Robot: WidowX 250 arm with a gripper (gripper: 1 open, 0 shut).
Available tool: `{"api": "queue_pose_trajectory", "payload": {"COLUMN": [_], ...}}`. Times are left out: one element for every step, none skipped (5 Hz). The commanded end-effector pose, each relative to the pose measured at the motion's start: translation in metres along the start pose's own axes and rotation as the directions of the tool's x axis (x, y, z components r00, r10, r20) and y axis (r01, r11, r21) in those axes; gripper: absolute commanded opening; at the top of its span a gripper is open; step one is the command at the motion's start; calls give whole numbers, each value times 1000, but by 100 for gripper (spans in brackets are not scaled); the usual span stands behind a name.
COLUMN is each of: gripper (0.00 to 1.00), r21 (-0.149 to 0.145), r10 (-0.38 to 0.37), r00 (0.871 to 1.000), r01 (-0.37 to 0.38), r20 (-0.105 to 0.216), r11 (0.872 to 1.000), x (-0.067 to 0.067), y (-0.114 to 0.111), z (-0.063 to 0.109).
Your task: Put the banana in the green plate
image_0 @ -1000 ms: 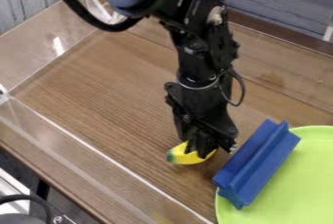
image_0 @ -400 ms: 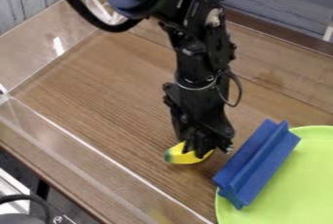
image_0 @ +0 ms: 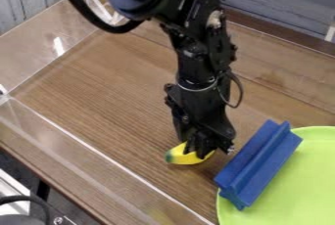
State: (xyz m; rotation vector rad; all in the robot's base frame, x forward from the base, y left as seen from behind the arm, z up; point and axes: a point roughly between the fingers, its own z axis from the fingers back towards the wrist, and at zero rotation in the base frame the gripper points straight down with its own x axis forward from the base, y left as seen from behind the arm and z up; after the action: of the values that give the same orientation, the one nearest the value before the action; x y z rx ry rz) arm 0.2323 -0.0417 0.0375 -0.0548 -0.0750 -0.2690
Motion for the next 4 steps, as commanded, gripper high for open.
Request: {"api": "queue_pose_trajectory", "payload": {"gripper": [0, 0, 0, 0], "r21": [7, 7, 7, 7], "r10": [6, 4, 3, 1], "r00": [999, 999, 999, 999], "r01": [-6, -4, -3, -1], "r20": [39, 37, 35, 32], "r11": [1000, 1000, 1000, 1000], "x": [11, 11, 11, 11], "y": [5, 5, 6, 7], "z": [5, 3, 2, 2]}}
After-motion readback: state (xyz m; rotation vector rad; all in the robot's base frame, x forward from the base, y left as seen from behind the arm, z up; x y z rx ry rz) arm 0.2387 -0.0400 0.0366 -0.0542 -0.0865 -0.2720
